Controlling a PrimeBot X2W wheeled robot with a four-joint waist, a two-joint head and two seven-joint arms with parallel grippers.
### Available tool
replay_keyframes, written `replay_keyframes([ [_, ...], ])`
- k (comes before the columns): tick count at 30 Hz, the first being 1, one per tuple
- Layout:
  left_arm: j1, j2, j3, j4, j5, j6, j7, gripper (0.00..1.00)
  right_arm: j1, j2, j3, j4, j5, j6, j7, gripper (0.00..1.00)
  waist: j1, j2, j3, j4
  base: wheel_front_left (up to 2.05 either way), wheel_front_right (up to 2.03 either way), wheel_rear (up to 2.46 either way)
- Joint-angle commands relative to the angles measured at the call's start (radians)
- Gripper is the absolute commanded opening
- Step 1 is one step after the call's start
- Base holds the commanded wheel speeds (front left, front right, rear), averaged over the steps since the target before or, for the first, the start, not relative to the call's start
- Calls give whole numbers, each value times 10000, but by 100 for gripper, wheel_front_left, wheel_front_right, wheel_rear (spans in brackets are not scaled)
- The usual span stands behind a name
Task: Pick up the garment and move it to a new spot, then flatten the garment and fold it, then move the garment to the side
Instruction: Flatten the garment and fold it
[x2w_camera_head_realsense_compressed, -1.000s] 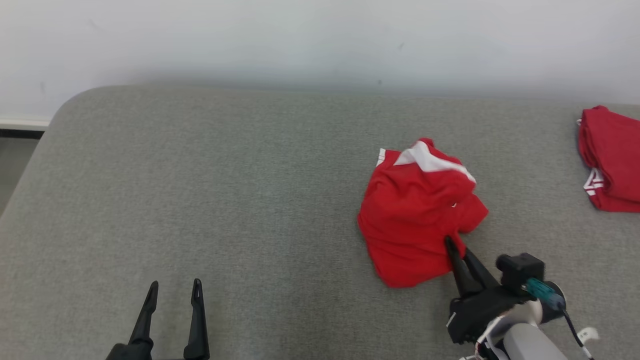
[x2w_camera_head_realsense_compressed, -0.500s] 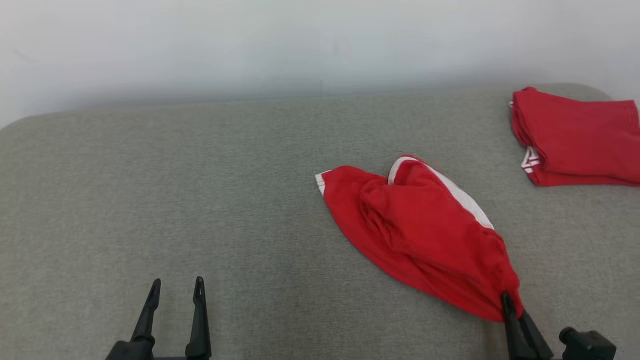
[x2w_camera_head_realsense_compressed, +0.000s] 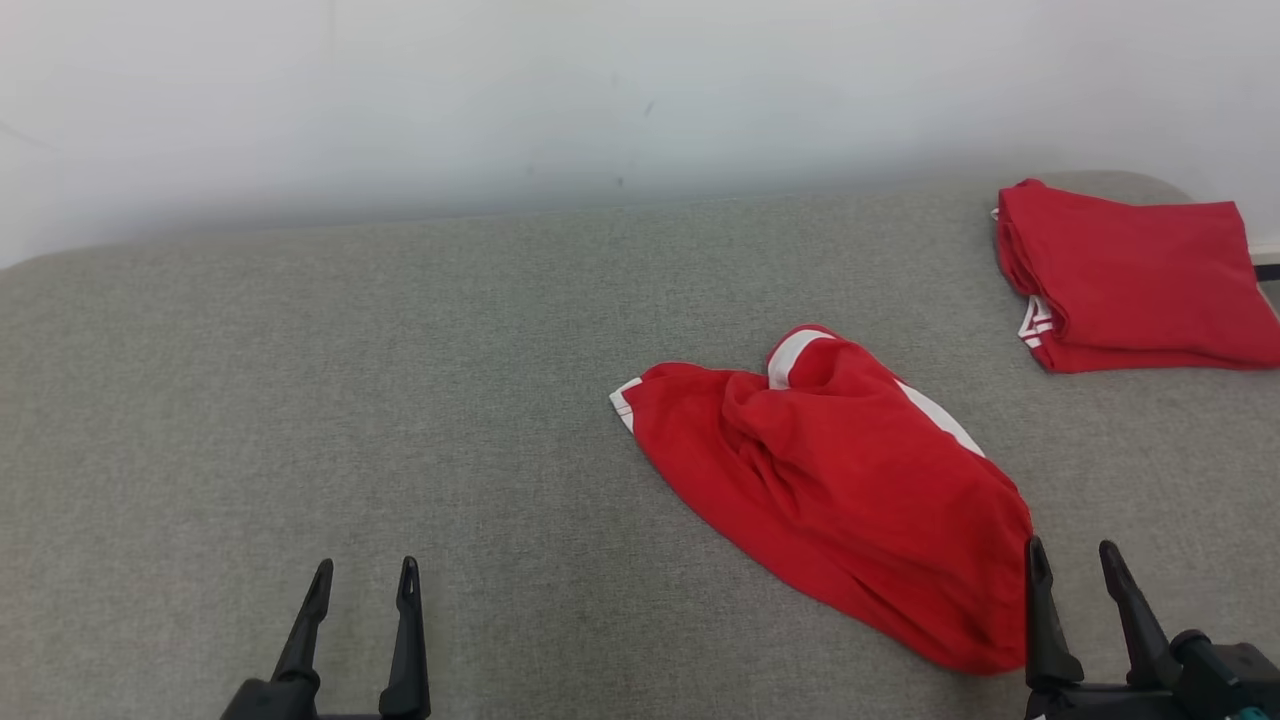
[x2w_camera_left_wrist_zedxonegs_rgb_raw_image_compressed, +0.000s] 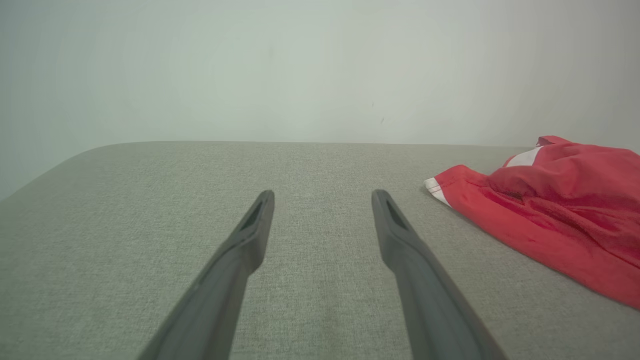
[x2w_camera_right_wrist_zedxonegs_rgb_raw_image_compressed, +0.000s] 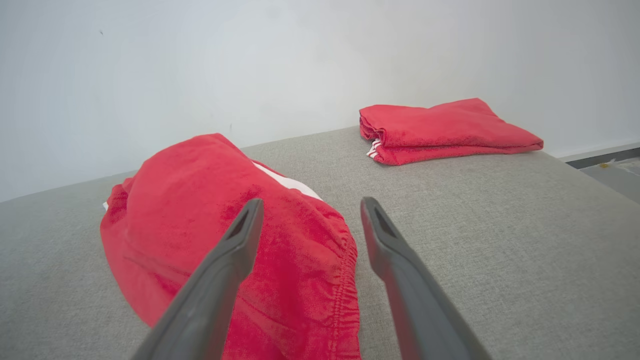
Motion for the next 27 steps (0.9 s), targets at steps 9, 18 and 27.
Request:
replay_keyframes([
  [9, -1013, 65, 93, 480, 681, -476, -29, 100, -182, 369, 289, -1190, -345, -28, 0, 100, 0, 0, 233, -871, 0, 0, 0],
  [18, -3235, 882, -324, 2187, 870, -814, -29, 100, -578, 671, 988, -1211, -219, -28, 0, 100, 0, 0, 872, -1979, 0, 0, 0],
  [27, -5067, 1501, -1180, 4086, 576, -856, -29, 100, -919, 777, 1391, -1071, -34, -28, 0, 100, 0, 0, 1509, -2945, 0, 0, 0],
])
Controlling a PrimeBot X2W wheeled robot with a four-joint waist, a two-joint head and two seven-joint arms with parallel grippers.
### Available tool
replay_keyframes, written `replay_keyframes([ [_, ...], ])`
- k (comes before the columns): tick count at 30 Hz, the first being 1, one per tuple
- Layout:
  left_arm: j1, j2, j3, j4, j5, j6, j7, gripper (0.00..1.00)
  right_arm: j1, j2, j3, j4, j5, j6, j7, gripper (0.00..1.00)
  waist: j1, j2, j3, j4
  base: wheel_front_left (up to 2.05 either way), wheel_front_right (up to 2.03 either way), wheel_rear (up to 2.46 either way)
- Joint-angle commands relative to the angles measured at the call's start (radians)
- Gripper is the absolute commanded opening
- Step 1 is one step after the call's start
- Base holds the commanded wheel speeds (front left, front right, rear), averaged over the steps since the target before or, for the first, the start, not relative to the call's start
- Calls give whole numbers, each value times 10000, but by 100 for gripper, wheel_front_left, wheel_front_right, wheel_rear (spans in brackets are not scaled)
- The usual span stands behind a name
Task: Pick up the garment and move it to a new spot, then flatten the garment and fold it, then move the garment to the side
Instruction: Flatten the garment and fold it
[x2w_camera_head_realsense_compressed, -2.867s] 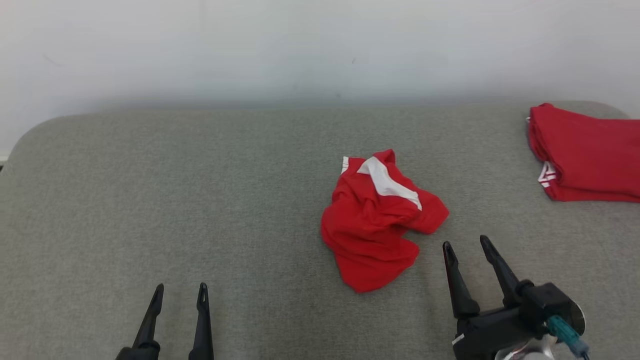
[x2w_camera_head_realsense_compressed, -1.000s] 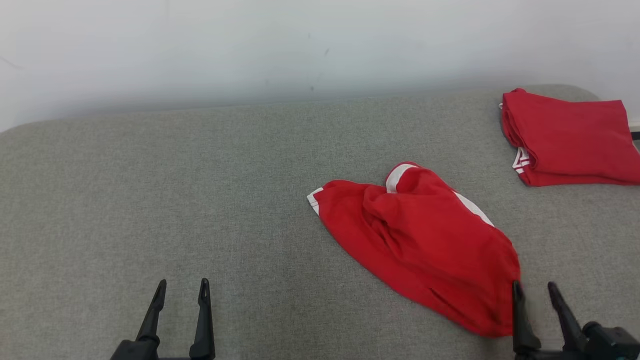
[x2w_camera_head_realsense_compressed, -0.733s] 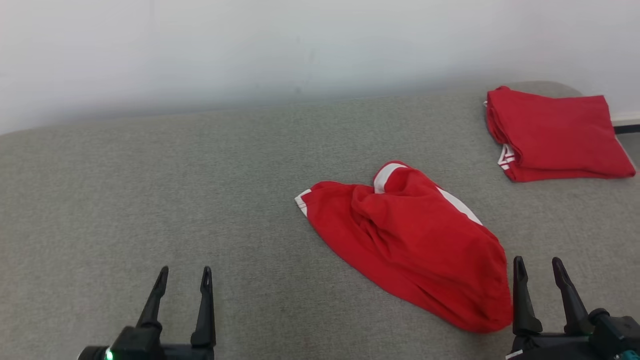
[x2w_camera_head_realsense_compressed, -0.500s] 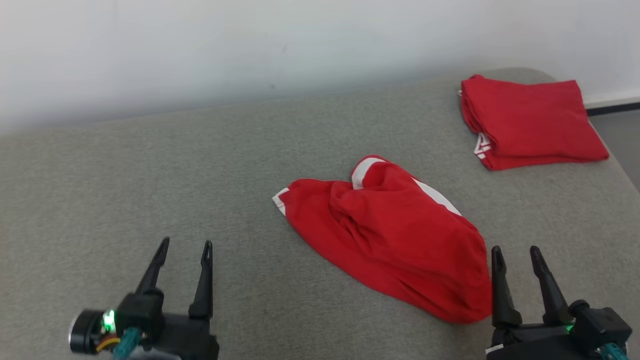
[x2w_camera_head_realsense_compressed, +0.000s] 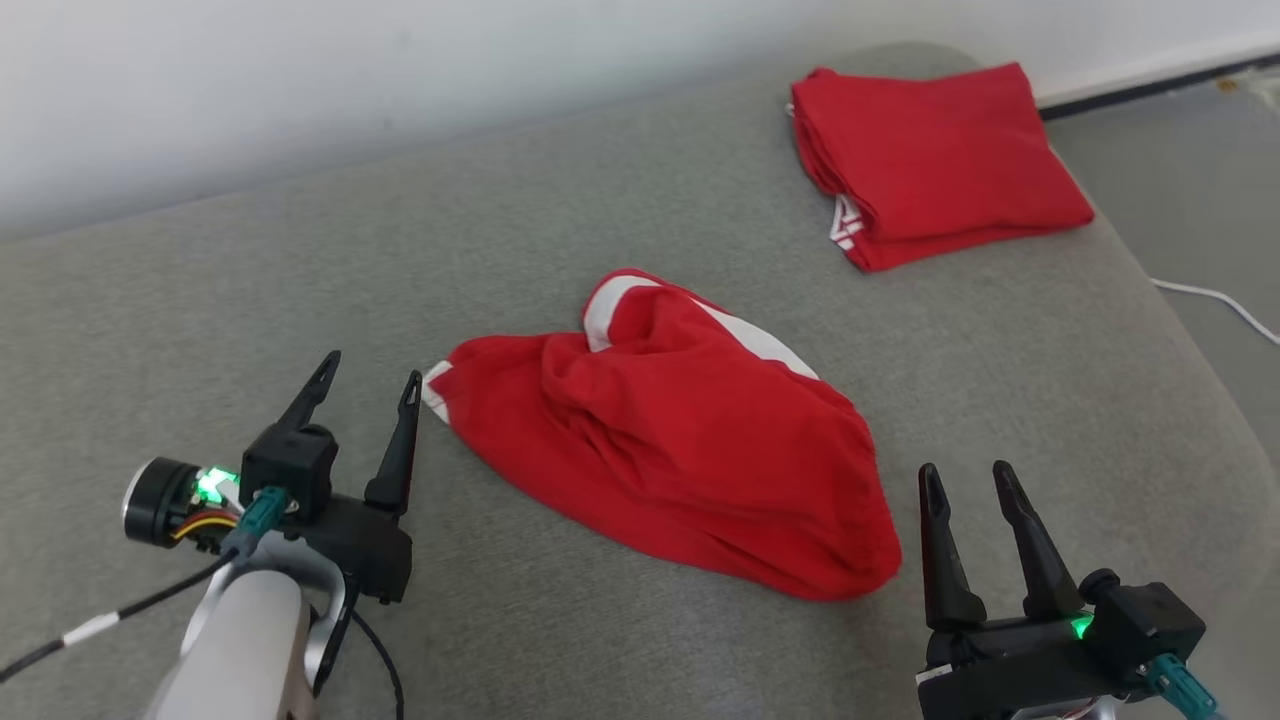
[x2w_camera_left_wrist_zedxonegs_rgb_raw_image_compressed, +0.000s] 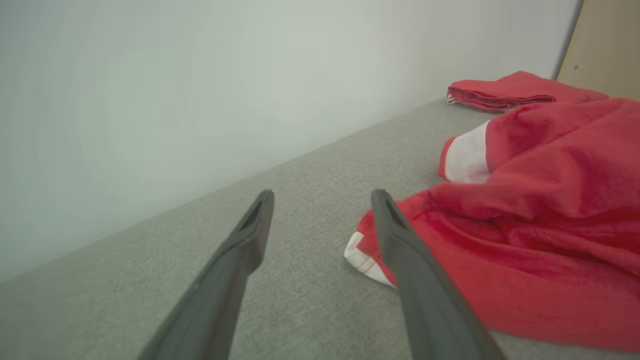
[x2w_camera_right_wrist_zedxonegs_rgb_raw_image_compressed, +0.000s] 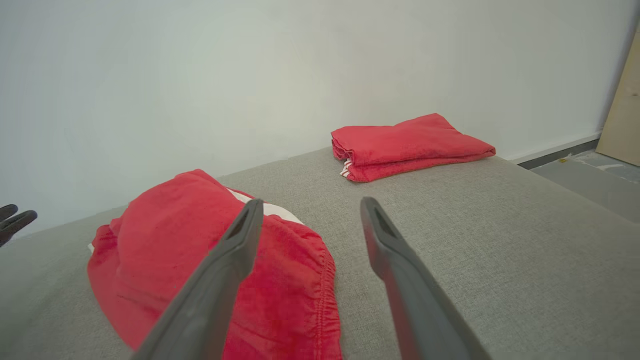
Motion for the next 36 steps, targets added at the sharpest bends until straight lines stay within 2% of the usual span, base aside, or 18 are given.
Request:
replay_keyframes([
  [1, -194, 98, -107, 166, -65, 2, -29, 100, -78, 46, 18, 28, 43, -28, 2, 100, -1, -1, 503, -555, 0, 0, 0],
  [7, -1044, 581, -951, 1551, -551, 8, -31, 100, -190, 60, 113, 47, 308, -28, 2, 100, -1, -1, 785, -977, 0, 0, 0],
  [13, -1557, 792, -1771, 2667, -1030, 8, -29, 100, -303, 59, 96, 61, 421, -28, 2, 100, -1, -1, 876, -1116, 0, 0, 0],
  [14, -1636, 794, -1897, 2816, -1171, 8, -31, 66, -300, 59, 85, 63, 423, -28, 2, 100, -1, -1, 870, -1117, 0, 0, 0],
  [15, -1720, 796, -1989, 2919, -1263, 7, -29, 2, -297, 58, 59, 56, 414, -28, 2, 100, -1, -1, 860, -1103, 0, 0, 0],
  [18, -1773, 738, -2249, 3034, -1507, 7, -29, 0, -242, 57, -59, 29, 376, -28, 2, 100, -1, -1, 774, -980, 0, 0, 0],
  [23, -1515, 664, -2443, 2393, -1794, 8, -29, 0, -83, 58, -171, 2, 258, -28, 2, 100, -1, -1, 469, -433, 0, 0, 0],
  [29, -664, 494, -2016, 1184, -1636, 124, -29, 0, 77, 54, -243, -10, 195, -28, 1, 100, -1, -1, 110, 370, 0, 0, 0],
  [36, 1238, 220, -1185, -480, -1665, 606, -29, 0, 324, 54, -356, 2, 90, -28, 2, 100, -1, -1, -286, 1201, 0, 0, 0],
])
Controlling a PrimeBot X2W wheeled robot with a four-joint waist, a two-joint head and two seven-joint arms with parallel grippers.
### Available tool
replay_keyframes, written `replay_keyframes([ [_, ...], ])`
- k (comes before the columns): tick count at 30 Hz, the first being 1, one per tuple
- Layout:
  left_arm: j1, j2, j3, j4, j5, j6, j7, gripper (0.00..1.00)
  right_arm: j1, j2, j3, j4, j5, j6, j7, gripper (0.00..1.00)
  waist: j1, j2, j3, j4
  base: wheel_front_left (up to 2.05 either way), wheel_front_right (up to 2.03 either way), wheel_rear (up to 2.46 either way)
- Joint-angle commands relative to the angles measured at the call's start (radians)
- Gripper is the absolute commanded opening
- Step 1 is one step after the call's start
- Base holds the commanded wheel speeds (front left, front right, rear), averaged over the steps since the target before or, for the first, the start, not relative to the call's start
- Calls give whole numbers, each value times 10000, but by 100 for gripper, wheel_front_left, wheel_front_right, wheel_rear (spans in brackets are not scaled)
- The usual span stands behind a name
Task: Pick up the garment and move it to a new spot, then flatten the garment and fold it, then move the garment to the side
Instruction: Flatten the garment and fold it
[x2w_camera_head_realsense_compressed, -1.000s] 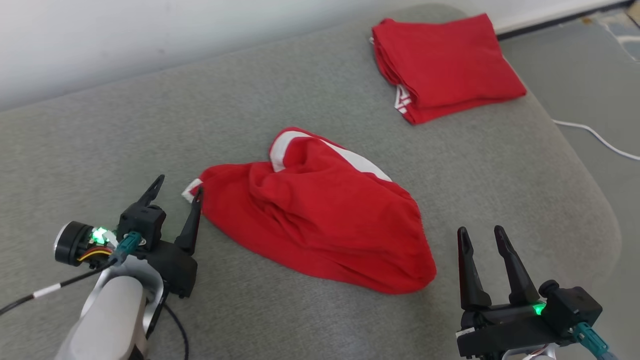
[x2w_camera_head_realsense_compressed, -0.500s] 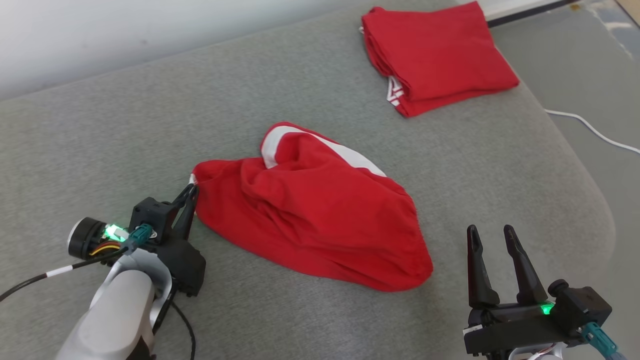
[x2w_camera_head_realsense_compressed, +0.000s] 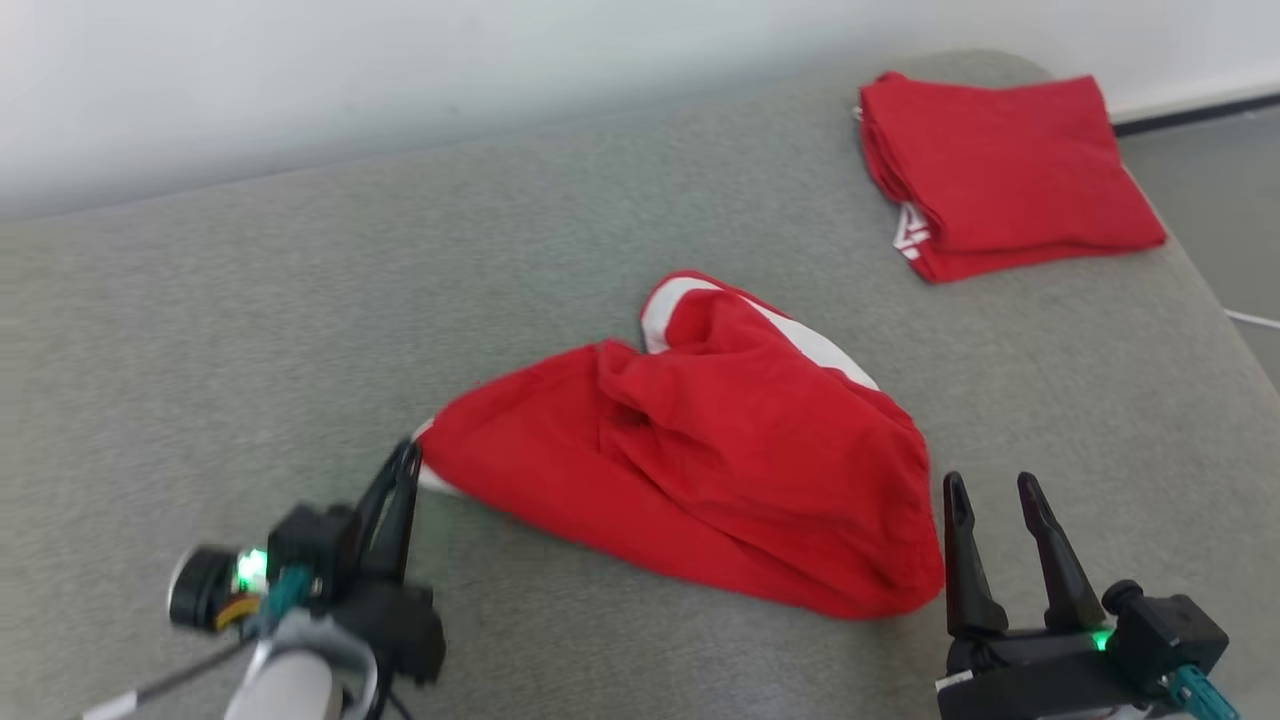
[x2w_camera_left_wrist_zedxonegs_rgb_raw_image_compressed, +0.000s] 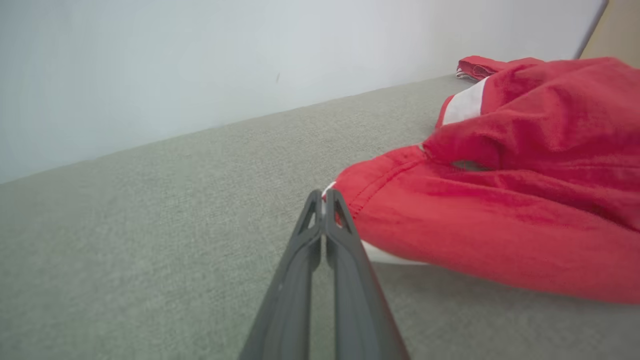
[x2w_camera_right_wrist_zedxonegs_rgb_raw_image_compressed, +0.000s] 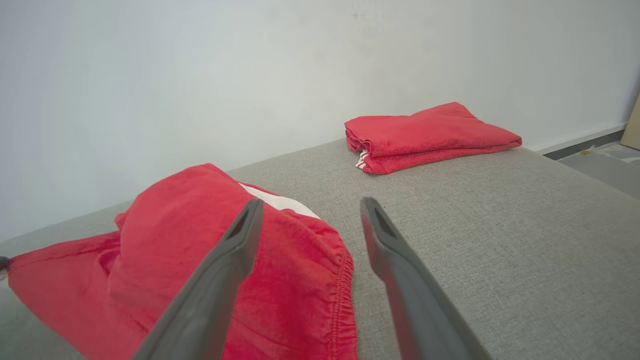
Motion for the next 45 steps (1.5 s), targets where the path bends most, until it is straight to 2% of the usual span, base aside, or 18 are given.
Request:
replay_keyframes([
  [1, 832, -28, 284, -466, -6, 182, -29, 0, 203, 25, -11, -24, -67, -28, 2, 100, 0, -1, -436, 667, 0, 0, 0],
  [11, 3585, -498, 1421, -1990, -175, 730, -31, 0, 519, 22, -211, -55, -216, -28, 2, 100, 0, -1, -676, 1387, 0, 0, 0],
  [16, 4549, -796, 1969, -2256, -128, 948, -29, 0, 545, 24, -195, -23, -280, -28, 2, 100, 0, -1, -757, 1614, 0, 0, 0],
  [22, 4907, -981, 2313, -2022, -43, 717, -31, 0, 669, 12, -208, 70, -302, -28, 2, 100, 0, -1, -906, 1760, 0, 0, 0],
  [23, 4871, -1009, 2377, -2072, 49, 730, -29, 32, 663, -10, -210, 83, -297, -28, 2, 100, 0, -1, -918, 1772, 0, 0, 0],
  [24, 4824, -1067, 2438, -2151, 78, 738, -29, 96, 658, -36, -228, 99, -279, -28, 2, 100, 0, -1, -933, 1784, 0, 0, 0],
  [25, 4799, -1133, 2505, -2221, 101, 735, -29, 100, 649, -57, -253, 115, -252, -28, 2, 100, 0, -1, -944, 1794, 0, 0, 0],
  [33, 4614, -1497, 3007, -3372, 713, 570, -29, 100, 416, -295, -407, 740, -155, -28, 2, 100, 0, -1, -1054, 1845, 0, 0, 0],
  [45, 4347, -1747, 3165, -3597, 1197, 350, -29, 100, -901, -767, 142, 3446, 87, -28, 2, 100, 0, -1, -1186, 2037, 0, 0, 0],
])
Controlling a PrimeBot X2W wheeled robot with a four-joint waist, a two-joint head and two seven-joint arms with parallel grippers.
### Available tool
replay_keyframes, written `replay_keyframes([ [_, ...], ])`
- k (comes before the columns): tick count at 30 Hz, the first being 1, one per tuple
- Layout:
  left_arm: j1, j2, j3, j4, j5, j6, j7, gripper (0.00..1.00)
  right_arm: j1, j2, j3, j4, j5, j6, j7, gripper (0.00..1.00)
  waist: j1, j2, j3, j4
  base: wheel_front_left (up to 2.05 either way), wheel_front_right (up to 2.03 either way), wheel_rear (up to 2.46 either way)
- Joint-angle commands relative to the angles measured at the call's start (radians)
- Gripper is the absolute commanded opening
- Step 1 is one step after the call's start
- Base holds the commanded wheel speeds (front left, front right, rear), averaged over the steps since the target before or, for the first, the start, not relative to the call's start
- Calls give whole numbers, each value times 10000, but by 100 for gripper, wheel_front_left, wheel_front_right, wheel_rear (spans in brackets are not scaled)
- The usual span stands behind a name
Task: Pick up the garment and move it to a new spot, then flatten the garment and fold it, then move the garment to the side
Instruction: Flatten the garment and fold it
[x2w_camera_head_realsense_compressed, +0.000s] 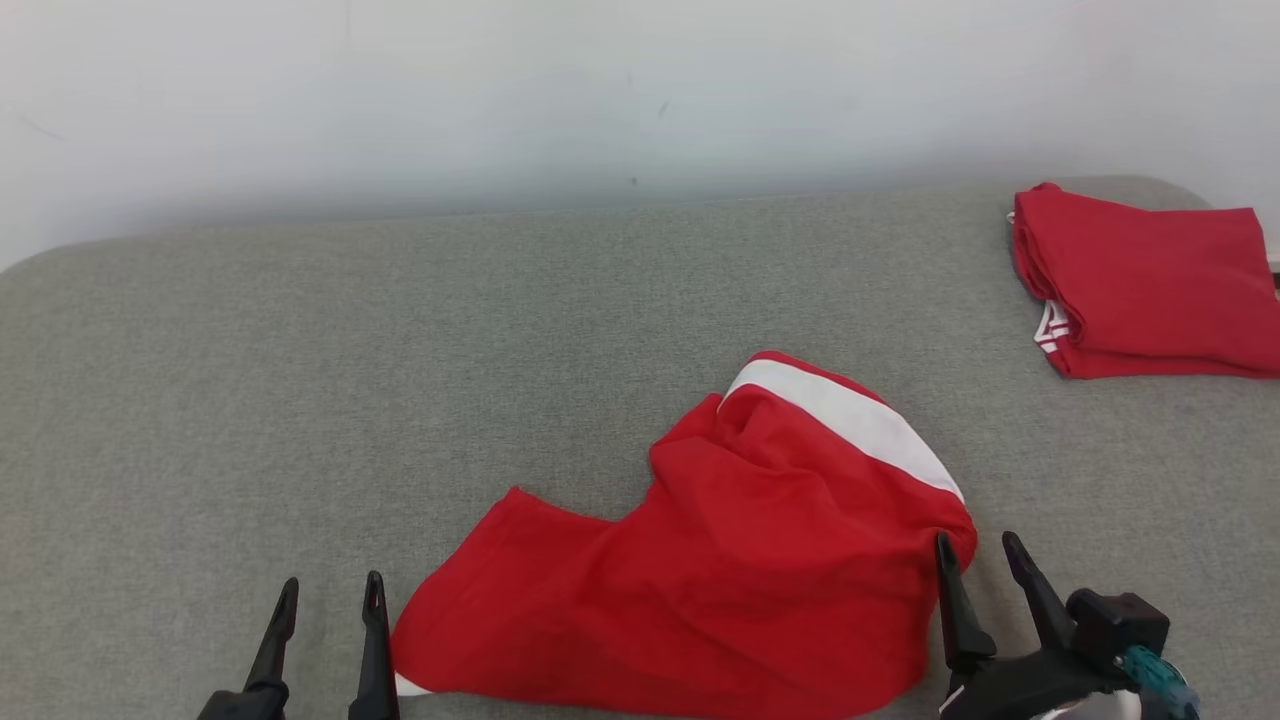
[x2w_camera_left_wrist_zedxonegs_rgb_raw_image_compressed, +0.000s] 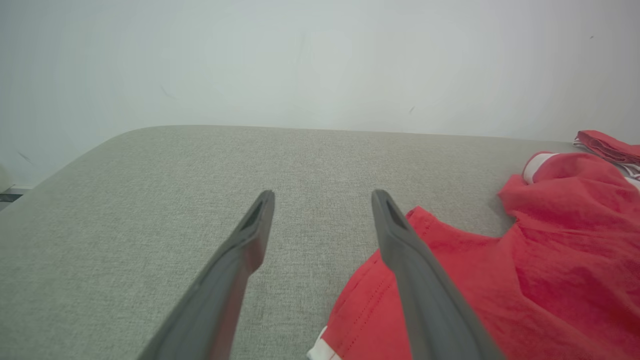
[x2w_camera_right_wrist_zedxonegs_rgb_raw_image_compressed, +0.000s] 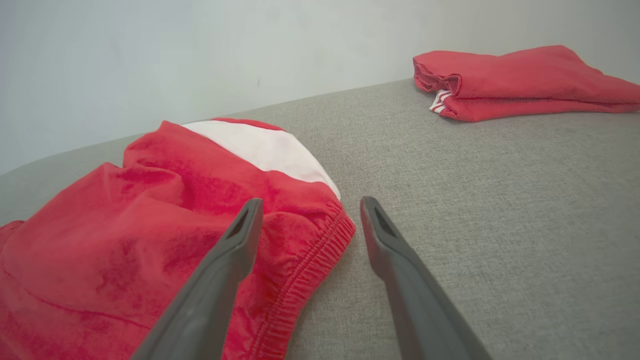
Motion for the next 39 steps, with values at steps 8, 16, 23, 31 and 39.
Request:
replay_keyframes([
  [8, -123, -39, -55, 68, 69, 49, -29, 100, -1111, -144, 362, 2468, 250, -28, 21, 100, 0, 0, 80, 400, 0, 0, 0],
  [16, -179, -43, -45, -49, -58, 182, -29, 100, -1795, -346, 601, 2308, 311, -28, 2, 0, 0, 0, 274, 566, 0, 0, 0],
  [23, -421, -43, -256, -88, -130, 263, -29, 100, -2402, -573, 656, 938, 234, -28, 4, 0, 0, 0, 606, 757, 0, 0, 0],
  [31, -788, -40, -686, 5, -280, 320, -29, 100, -4861, -1032, 1265, 2398, 467, -28, 170, 0, 0, 0, 1042, 1310, 0, 0, 0],
  [39, -1054, -41, -1099, 117, -457, 385, -29, 100, -6989, -1115, 1759, 4899, 445, -28, 304, 0, 0, 0, 1286, 1806, 0, 0, 0],
])
